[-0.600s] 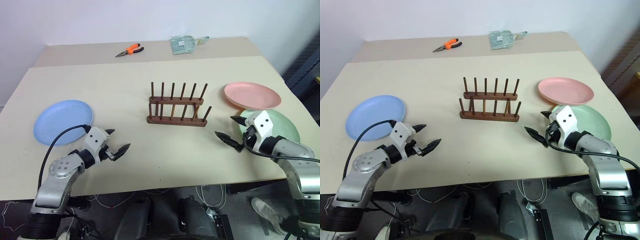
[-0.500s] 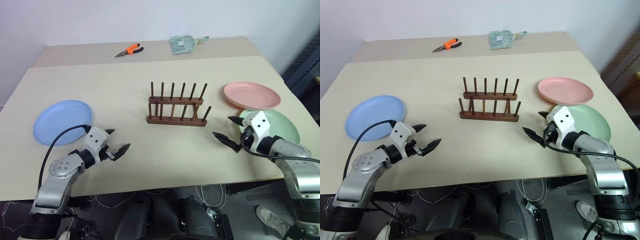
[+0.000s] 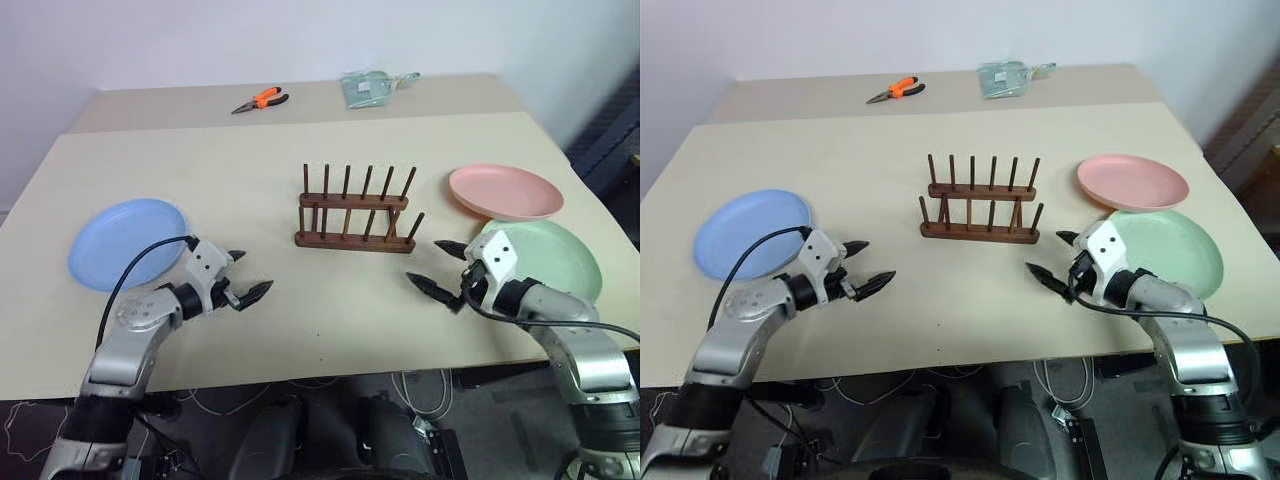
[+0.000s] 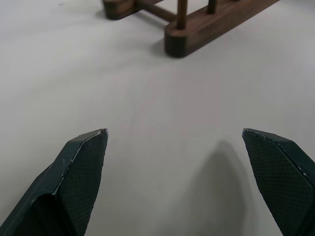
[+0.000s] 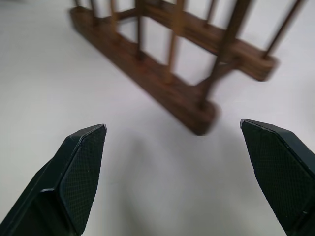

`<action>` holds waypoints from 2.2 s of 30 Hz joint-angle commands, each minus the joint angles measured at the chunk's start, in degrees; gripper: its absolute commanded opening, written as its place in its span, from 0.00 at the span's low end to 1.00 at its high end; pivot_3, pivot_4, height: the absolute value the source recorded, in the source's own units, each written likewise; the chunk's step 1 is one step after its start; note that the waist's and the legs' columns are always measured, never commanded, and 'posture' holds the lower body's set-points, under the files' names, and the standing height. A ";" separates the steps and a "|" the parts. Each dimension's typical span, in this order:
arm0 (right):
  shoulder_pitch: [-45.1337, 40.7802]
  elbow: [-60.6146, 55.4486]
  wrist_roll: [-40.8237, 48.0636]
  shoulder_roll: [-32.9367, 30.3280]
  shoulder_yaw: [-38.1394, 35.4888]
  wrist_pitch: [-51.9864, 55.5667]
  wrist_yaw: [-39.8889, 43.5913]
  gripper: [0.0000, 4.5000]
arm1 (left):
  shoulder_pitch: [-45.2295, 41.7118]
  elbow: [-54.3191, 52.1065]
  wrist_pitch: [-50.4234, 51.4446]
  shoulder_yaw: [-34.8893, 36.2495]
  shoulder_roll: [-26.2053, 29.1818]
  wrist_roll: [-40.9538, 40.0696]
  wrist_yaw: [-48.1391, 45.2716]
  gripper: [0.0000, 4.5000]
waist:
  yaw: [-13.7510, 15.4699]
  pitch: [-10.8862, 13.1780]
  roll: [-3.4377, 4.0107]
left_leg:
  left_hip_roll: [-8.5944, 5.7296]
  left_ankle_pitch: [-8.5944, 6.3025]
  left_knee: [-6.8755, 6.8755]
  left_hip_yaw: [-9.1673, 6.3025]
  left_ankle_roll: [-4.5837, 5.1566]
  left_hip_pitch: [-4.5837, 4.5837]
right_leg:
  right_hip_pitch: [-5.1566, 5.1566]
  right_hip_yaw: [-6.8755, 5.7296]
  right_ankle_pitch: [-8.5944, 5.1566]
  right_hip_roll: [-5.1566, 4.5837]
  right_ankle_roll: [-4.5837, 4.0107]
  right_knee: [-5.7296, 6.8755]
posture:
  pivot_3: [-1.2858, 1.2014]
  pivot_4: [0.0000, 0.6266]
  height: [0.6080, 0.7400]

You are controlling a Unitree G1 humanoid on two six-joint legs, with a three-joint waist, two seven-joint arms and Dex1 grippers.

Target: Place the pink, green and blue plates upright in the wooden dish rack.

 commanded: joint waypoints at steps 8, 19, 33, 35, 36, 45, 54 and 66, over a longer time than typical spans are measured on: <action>3.92 -12.99 -1.27 5.05 1.19 2.98 -9.21 0.99 | -31.57 43.53 -15.95 -9.50 -10.47 8.69 -9.66 1.00 | 1.46 -0.01 -0.02 | -0.10 -0.06 0.42 -0.05 0.09 -0.25 | -0.03 -0.20 0.01 0.00 0.04 0.02 | 0.52 0.24 1.00; 3.57 -14.56 -1.74 5.03 1.89 4.09 -11.74 1.00 | -36.92 55.72 -22.25 -9.08 -15.30 10.20 -16.31 0.48 | 1.50 -0.02 -0.05 | -0.13 -0.14 0.50 -0.03 0.23 -0.25 | -0.01 -0.20 0.01 -0.04 0.06 0.04 | 0.52 0.24 1.00; 6.58 -9.37 -2.89 -2.74 -5.22 1.75 -7.01 1.00 | -19.72 19.61 -12.99 -13.08 -10.40 6.99 -25.88 0.17 | 1.61 -0.04 -0.01 | -0.12 -0.17 0.49 -0.04 0.27 -0.26 | 0.00 -0.11 0.01 -0.08 0.05 0.02 | 0.52 0.24 1.00; 8.25 -9.14 -2.81 -4.05 -7.01 1.47 -6.21 1.00 | -18.49 17.06 -11.62 -13.53 -9.68 7.13 -25.88 0.17 | 1.57 -0.05 -0.01 | -0.12 -0.16 0.50 -0.04 0.27 -0.26 | 0.01 -0.11 0.01 -0.09 0.05 0.02 | 0.52 0.24 1.00; 9.00 -8.99 -2.89 -4.57 -7.74 1.35 -5.89 1.00 | -18.15 16.42 -11.04 -13.66 -9.43 7.34 -25.69 0.40 | 1.55 -0.05 0.00 | -0.11 -0.16 0.51 -0.04 0.27 -0.25 | 0.02 -0.11 0.01 -0.08 0.05 0.03 | 0.52 0.24 1.00; 12.64 -8.81 -3.91 -6.77 -9.26 0.65 -3.26 1.00 | -15.28 14.20 -6.70 -12.37 -4.01 8.53 -22.21 0.99 | 1.32 -0.06 0.01 | -0.08 -0.16 0.50 -0.04 0.27 -0.22 | 0.01 -0.11 0.00 -0.05 0.04 0.04 | 0.52 0.24 1.00; 16.59 -11.89 -3.67 -7.69 -4.94 1.51 2.02 0.12 | -4.87 -3.72 6.25 -11.60 0.56 0.99 -21.11 0.24 | 0.89 -0.14 0.16 | -0.03 -0.19 0.50 -0.03 0.25 -0.12 | 0.13 -0.09 -0.11 -0.07 -0.12 0.01 | 0.52 0.24 1.00; 6.86 -6.28 -12.32 -3.26 5.69 1.56 -5.20 0.00 | -6.63 0.32 5.12 -19.32 -9.89 9.77 -5.62 0.13 | 1.60 -0.20 0.12 | -0.07 -0.19 0.52 -0.03 0.26 -0.10 | 0.18 -0.11 -0.08 -0.09 -0.02 -0.02 | 0.52 0.24 1.00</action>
